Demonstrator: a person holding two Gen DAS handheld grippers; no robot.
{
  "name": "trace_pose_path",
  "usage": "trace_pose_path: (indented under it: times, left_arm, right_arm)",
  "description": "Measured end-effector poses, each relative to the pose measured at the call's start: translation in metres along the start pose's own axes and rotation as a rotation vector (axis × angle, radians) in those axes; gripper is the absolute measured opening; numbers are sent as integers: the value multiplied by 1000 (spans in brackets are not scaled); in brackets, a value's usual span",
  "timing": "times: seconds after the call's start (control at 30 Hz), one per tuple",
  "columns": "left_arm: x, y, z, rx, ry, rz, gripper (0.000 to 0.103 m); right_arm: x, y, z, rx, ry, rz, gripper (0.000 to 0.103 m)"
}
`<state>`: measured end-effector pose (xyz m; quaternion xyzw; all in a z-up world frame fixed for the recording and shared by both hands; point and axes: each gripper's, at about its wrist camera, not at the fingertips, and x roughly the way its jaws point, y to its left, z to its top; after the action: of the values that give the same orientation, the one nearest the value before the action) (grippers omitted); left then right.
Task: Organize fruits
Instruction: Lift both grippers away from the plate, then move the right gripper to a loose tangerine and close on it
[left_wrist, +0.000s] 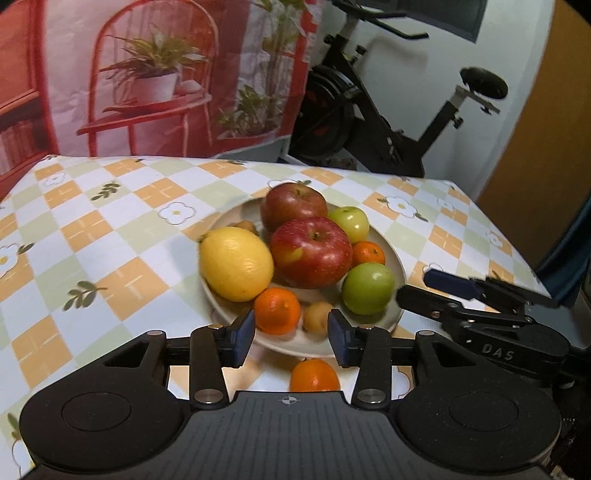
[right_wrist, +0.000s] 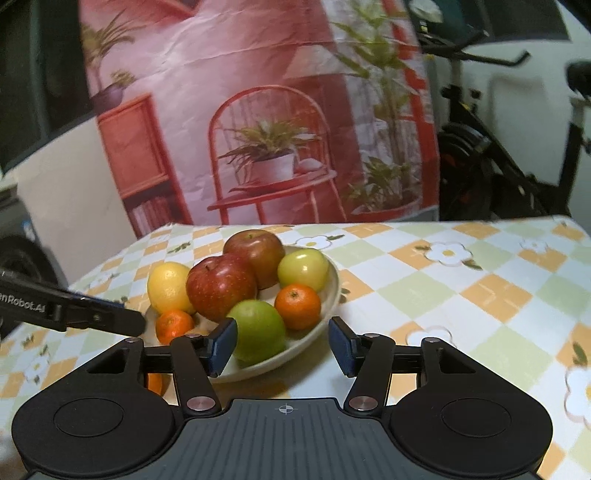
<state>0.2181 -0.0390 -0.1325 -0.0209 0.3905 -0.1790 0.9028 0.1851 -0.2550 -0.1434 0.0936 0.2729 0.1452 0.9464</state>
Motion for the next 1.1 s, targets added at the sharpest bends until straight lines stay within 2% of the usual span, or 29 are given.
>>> trace_pose_path:
  times: [0.17, 0.33, 0.57, 0.77, 1.1]
  left_arm:
    - [-18, 6, -8, -21, -26, 12, 45]
    - [-33, 6, -20, -15, -38, 23, 45]
    - [-48, 6, -34, -8, -55, 29, 45]
    - [-61, 6, -43, -16, -77, 27, 45]
    - [-72, 13, -56, -32, -88, 23, 45]
  right_arm:
    - [-19, -4, -11, 63, -17, -11, 51]
    - [-38, 9, -21, 30, -4, -12, 51]
    - [-64, 37, -36, -68, 33, 0, 51]
    - [-83, 65, -50, -145, 75, 51, 51]
    - [-79, 109, -59, -288, 200, 140, 52]
